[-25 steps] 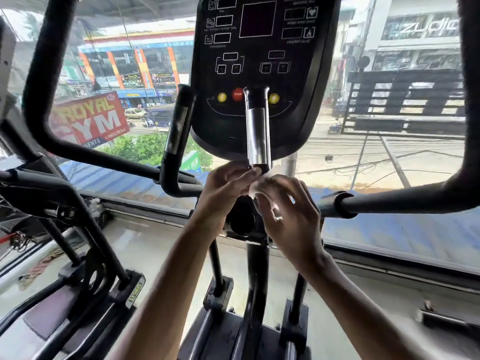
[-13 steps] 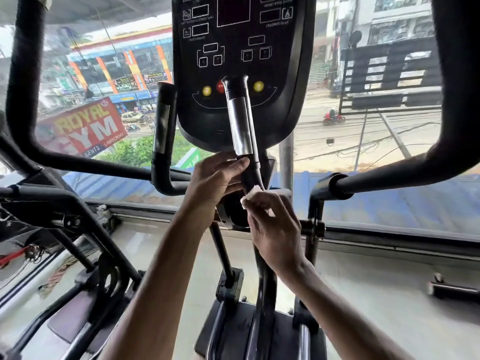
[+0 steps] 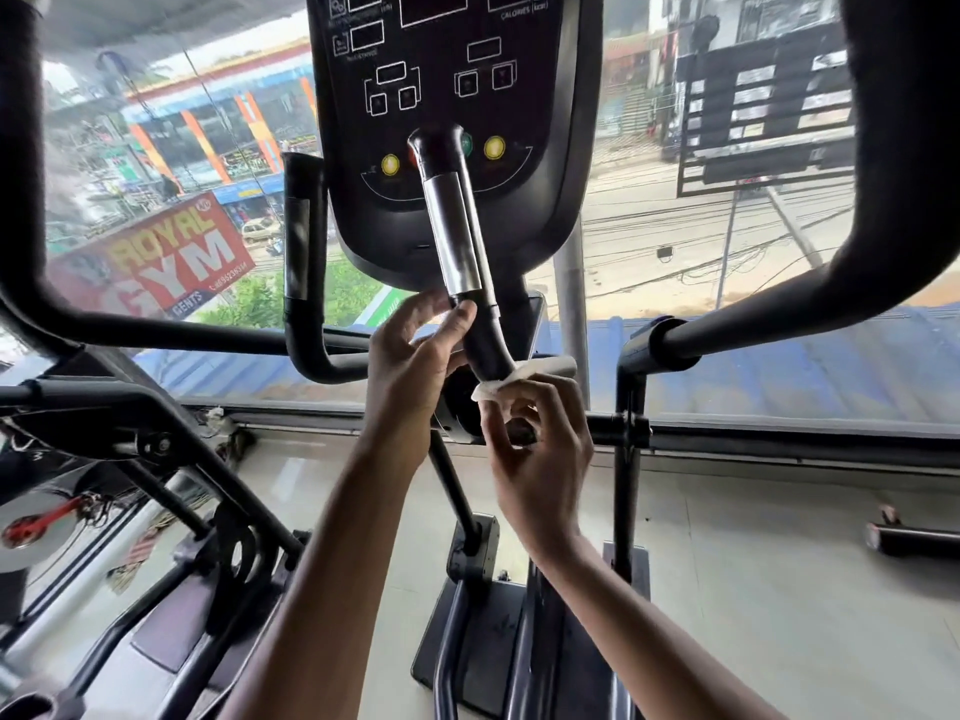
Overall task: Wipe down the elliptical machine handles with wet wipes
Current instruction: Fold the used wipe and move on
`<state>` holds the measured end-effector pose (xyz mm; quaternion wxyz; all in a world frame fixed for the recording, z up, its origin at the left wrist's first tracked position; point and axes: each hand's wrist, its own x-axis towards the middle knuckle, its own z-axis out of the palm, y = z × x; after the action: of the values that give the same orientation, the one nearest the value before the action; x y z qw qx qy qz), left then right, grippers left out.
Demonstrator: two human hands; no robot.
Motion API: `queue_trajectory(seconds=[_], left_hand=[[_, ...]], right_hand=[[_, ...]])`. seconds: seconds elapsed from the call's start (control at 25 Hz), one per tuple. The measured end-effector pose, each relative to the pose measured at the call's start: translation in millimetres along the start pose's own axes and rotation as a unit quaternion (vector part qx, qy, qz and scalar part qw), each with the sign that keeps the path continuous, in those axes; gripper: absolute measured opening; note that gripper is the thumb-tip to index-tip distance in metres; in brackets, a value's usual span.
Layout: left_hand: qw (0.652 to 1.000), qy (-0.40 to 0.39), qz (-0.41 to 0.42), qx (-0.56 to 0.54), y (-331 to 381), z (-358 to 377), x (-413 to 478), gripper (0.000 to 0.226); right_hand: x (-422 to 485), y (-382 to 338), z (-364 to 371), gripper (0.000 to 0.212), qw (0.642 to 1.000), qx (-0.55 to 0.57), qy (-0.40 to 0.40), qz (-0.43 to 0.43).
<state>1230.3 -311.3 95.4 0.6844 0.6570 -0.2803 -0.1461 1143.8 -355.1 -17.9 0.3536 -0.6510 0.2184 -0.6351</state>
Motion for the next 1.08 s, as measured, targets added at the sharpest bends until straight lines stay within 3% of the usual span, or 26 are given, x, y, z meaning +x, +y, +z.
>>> queue_trajectory(seconds=[0.08, 0.16, 0.28, 0.4, 0.52, 0.56, 0.76, 0.96, 1.0, 1.08], left_hand=[[0.999, 0.031, 0.014, 0.001, -6, 3, -5, 0.019], [0.998, 0.045, 0.029, 0.015, -10, 5, -10, 0.02], [0.995, 0.061, 0.055, 0.05, -19, 6, -13, 0.021], [0.991, 0.076, 0.08, 0.08, -27, 6, -17, 0.019], [0.987, 0.09, 0.097, 0.087, -29, 7, -21, 0.015], [0.987, 0.095, 0.099, 0.088, -30, 8, -21, 0.013], [0.987, 0.11, 0.097, 0.068, -35, 12, -23, 0.014], [0.986, 0.115, 0.103, 0.071, -33, 16, -27, 0.012], [0.985, 0.115, 0.103, 0.071, -33, 16, -28, 0.012], [0.985, 0.125, 0.1, 0.067, -33, 18, -30, 0.012]], right_hand=[[-8, 6, 2, 0.01, 0.999, 0.025, -0.007, 0.046], [-9, 14, 2, 0.015, 0.983, 0.095, 0.027, 0.157], [-8, 11, 2, 0.017, 0.917, 0.213, 0.067, 0.331], [-4, 3, 2, 0.01, 0.864, 0.278, 0.069, 0.413], [14, 20, -1, 0.009, 0.783, 0.37, 0.111, 0.487], [19, 25, -3, 0.009, 0.775, 0.375, 0.116, 0.495], [0, 16, 0, 0.01, 0.836, 0.326, 0.066, 0.436], [29, 56, 3, 0.009, 0.798, 0.309, 0.133, 0.5], [27, 52, 3, 0.009, 0.808, 0.299, 0.132, 0.49], [10, 33, 3, 0.01, 0.876, 0.245, 0.106, 0.402]])
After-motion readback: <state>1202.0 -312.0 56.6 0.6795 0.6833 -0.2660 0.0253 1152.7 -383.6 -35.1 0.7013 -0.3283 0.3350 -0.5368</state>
